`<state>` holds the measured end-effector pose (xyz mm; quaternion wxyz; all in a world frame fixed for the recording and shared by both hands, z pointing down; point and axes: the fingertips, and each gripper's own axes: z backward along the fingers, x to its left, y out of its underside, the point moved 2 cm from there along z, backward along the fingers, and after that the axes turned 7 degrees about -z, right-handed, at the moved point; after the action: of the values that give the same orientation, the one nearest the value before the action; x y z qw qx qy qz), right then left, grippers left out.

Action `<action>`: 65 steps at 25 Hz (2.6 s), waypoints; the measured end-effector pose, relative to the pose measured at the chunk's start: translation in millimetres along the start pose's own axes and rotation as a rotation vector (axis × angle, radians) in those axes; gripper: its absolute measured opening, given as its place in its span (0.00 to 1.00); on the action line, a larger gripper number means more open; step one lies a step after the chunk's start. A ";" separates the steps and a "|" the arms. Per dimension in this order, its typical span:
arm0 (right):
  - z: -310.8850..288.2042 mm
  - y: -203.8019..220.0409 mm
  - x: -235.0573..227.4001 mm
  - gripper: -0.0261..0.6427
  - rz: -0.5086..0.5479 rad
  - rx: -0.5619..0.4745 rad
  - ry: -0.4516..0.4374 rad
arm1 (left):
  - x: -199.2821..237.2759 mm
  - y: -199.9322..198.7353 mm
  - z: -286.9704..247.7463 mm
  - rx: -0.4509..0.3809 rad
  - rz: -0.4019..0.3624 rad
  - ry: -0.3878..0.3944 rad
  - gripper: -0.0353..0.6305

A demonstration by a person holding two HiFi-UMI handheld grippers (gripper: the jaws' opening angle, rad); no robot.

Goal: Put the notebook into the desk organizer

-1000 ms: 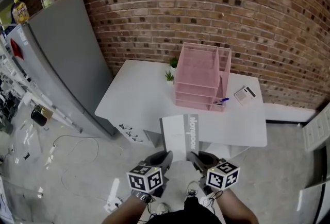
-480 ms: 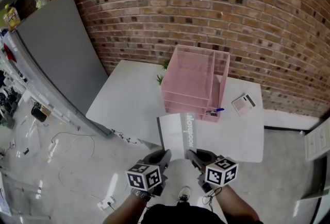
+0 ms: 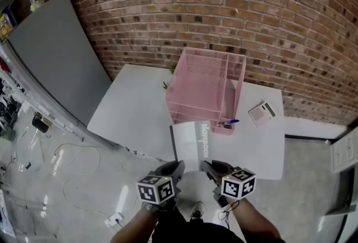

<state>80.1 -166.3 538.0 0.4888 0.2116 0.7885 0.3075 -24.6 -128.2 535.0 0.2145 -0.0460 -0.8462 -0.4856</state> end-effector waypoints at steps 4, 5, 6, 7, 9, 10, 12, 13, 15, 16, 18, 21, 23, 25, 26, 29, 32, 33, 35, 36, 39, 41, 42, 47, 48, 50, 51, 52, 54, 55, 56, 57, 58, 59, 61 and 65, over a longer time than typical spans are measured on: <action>-7.3 -0.5 -13.3 0.06 -0.025 0.004 0.020 | 7.7 1.1 -14.5 0.022 0.004 0.017 0.11; -9.4 -0.1 -17.0 0.06 -0.032 0.005 0.028 | 9.7 1.2 -17.9 0.029 0.004 0.023 0.11; -11.6 0.5 -20.5 0.06 -0.041 0.006 0.036 | 11.7 1.2 -21.3 0.037 0.004 0.031 0.11; -14.0 1.3 -23.9 0.06 -0.052 0.007 0.043 | 14.2 1.1 -24.6 0.044 0.004 0.038 0.11; -20.7 1.8 -29.4 0.06 -0.077 0.008 0.054 | 21.2 0.1 -31.2 0.058 0.001 0.051 0.11; -24.5 1.5 -31.4 0.06 -0.089 0.010 0.059 | 25.4 -0.4 -34.6 0.067 0.002 0.056 0.11; -31.1 0.6 -35.4 0.06 -0.108 0.013 0.076 | 32.9 -1.1 -41.7 0.088 0.004 0.070 0.11; -33.9 0.5 -37.4 0.06 -0.119 0.014 0.084 | 36.3 -1.2 -45.0 0.099 0.006 0.078 0.11; -38.9 1.2 -41.3 0.06 -0.147 0.012 0.099 | 42.2 -1.6 -50.6 0.119 0.008 0.094 0.11; -41.4 1.4 -43.3 0.06 -0.160 0.010 0.105 | 45.0 -2.2 -53.3 0.127 0.007 0.101 0.11; -47.3 0.4 -47.1 0.06 -0.178 0.006 0.118 | 51.0 -3.9 -58.9 0.140 0.004 0.113 0.11; -55.8 -0.2 -52.0 0.06 -0.207 0.005 0.133 | 59.6 -5.1 -66.0 0.162 0.000 0.126 0.11; -60.3 0.3 -54.8 0.06 -0.227 0.007 0.142 | 64.7 -5.2 -70.1 0.181 -0.004 0.134 0.11; -65.3 0.8 -57.0 0.06 -0.252 0.006 0.149 | 70.3 -5.7 -74.0 0.198 -0.007 0.143 0.11; -68.0 1.0 -58.1 0.06 -0.267 0.005 0.151 | 73.2 -6.1 -75.8 0.206 -0.008 0.147 0.12; -75.4 0.6 -61.2 0.06 -0.309 0.000 0.157 | 81.0 -7.7 -81.1 0.225 -0.011 0.160 0.12; -81.9 -1.8 -64.4 0.06 -0.335 -0.007 0.164 | 87.5 -10.7 -86.6 0.238 -0.014 0.173 0.12; -84.0 -3.3 -65.2 0.06 -0.342 -0.010 0.166 | 89.6 -12.4 -88.4 0.241 -0.019 0.177 0.12; -88.4 -6.9 -66.8 0.06 -0.360 -0.019 0.168 | 93.5 -16.4 -92.0 0.245 -0.036 0.181 0.12; -90.5 -9.0 -67.6 0.06 -0.369 -0.025 0.168 | 95.6 -18.6 -94.1 0.246 -0.048 0.182 0.12; -95.6 -16.0 -70.6 0.06 -0.390 -0.042 0.169 | 102.5 -25.6 -100.4 0.247 -0.093 0.178 0.15; -98.6 -21.5 -72.1 0.06 -0.400 -0.057 0.170 | 107.9 -30.4 -103.5 0.247 -0.124 0.173 0.17; -99.7 -24.2 -73.0 0.06 -0.406 -0.065 0.171 | 110.7 -32.6 -104.5 0.247 -0.137 0.171 0.17; -105.0 -34.8 -78.1 0.06 -0.433 -0.098 0.181 | 118.5 -40.4 -107.2 0.242 -0.164 0.184 0.18; -106.5 -36.6 -78.6 0.06 -0.435 -0.102 0.181 | 118.9 -41.7 -107.6 0.239 -0.173 0.188 0.18; -109.8 -41.4 -78.4 0.06 -0.449 -0.118 0.172 | 119.8 -45.6 -108.1 0.228 -0.200 0.194 0.18; -111.4 -44.4 -77.9 0.06 -0.458 -0.127 0.165 | 120.3 -48.0 -108.0 0.221 -0.213 0.197 0.19; -112.8 -47.5 -77.4 0.06 -0.467 -0.137 0.160 | 120.6 -50.6 -107.6 0.215 -0.225 0.202 0.20; -115.1 -53.5 -77.3 0.06 -0.477 -0.152 0.157 | 119.7 -57.5 -105.9 0.200 -0.243 0.213 0.23; -116.3 -56.2 -77.6 0.06 -0.479 -0.158 0.158 | 119.0 -60.6 -105.1 0.195 -0.253 0.217 0.25; -117.7 -58.7 -77.9 0.06 -0.479 -0.163 0.158 | 119.1 -61.3 -104.7 0.195 -0.268 0.221 0.27; -119.0 -61.2 -78.3 0.06 -0.479 -0.166 0.158 | 119.9 -59.6 -104.9 0.200 -0.289 0.225 0.30; -120.3 -63.6 -78.7 0.06 -0.479 -0.169 0.158 | 120.5 -57.3 -105.2 0.205 -0.314 0.229 0.31; -121.7 -66.2 -78.9 0.06 -0.482 -0.172 0.156 | 120.7 -55.7 -105.5 0.209 -0.341 0.231 0.33; -125.0 -71.3 -78.5 0.06 -0.495 -0.180 0.146 | 121.1 -54.6 -106.0 0.210 -0.400 0.230 0.36; -130.0 -78.2 -79.5 0.06 -0.512 -0.185 0.140 | 123.1 -53.5 -108.9 0.204 -0.483 0.218 0.37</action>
<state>-5.2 -309.3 578.2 0.5123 -0.0621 0.8166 0.2586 -116.5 -264.0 589.8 0.1856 0.2314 -0.8492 -0.4370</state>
